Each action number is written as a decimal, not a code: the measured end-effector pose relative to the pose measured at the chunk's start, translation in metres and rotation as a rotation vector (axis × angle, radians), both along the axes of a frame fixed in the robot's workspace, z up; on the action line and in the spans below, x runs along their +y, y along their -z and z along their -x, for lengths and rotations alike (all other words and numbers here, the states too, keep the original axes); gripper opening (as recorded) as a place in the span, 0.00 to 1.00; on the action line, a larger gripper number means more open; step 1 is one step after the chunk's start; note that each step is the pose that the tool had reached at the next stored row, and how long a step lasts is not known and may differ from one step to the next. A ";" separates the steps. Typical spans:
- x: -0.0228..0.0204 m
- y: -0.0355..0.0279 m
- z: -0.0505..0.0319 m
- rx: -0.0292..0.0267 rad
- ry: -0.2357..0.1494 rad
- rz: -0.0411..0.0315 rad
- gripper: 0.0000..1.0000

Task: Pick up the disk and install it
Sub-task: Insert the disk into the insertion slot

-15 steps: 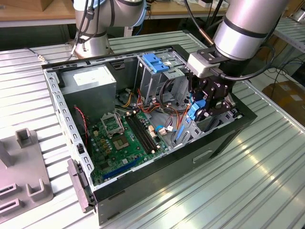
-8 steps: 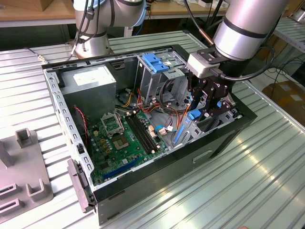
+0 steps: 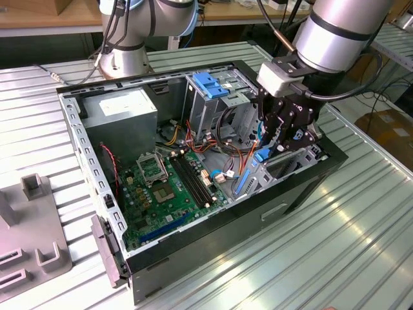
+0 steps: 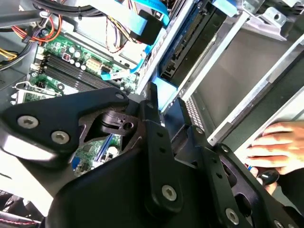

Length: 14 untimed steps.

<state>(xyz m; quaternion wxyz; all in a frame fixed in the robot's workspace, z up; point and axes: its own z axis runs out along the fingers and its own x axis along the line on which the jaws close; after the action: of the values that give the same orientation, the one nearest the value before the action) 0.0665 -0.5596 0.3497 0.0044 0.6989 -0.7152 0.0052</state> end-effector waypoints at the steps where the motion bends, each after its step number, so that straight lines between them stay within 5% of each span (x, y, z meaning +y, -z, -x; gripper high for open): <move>1: 0.0000 0.0000 0.0000 0.0000 0.000 0.0000 0.33; 3: 0.0000 0.0000 0.0000 0.0001 0.000 -0.0001 0.33; 6: 0.0000 0.0000 0.0000 0.0001 0.000 -0.0002 0.13; 14: 0.0000 0.0045 -0.0215 0.0000 0.000 0.0007 0.10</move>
<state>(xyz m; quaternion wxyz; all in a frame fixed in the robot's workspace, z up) 0.0880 -0.5596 0.3452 0.0046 0.6989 -0.7152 0.0055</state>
